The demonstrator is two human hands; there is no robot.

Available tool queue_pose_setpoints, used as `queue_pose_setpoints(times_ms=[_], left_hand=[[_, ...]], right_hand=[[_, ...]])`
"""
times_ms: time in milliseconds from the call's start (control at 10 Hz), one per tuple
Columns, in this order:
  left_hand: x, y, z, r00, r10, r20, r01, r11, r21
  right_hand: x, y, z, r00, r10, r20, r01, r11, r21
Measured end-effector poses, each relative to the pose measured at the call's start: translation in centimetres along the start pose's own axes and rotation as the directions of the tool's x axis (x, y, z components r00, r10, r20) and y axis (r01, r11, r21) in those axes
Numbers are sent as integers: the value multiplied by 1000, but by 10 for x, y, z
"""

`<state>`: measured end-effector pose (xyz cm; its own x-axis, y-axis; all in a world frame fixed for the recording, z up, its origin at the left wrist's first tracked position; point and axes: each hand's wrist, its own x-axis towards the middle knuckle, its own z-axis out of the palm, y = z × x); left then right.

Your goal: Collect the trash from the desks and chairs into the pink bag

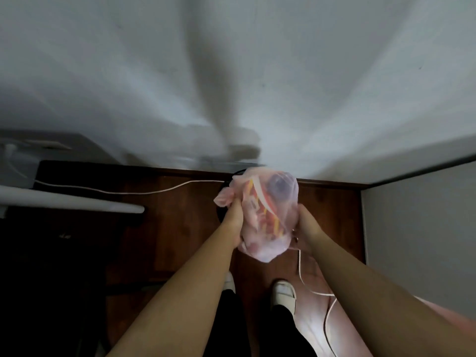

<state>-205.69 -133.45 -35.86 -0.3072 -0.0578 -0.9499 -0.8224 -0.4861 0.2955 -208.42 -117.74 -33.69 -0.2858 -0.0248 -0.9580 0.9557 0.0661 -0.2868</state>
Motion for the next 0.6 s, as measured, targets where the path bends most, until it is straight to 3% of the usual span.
queue_pose_setpoints(times_ms=[200, 300, 500, 600], left_hand=[[5, 9, 14, 995, 73, -64, -71, 997, 30], [2, 11, 19, 978, 192, -85, -182, 976, 116], [-13, 9, 12, 980, 192, -50, -167, 935, 313], [-42, 8, 5, 971, 238, -28, -207, 892, 402]], right_hand=[[10, -10, 9, 995, -98, 13, 99, 992, -83], [7, -14, 9, 995, -100, 27, 102, 987, -122], [-3, -10, -5, 993, -113, 34, 116, 986, -122], [-18, -6, -13, 985, -173, 9, 171, 965, -200]])
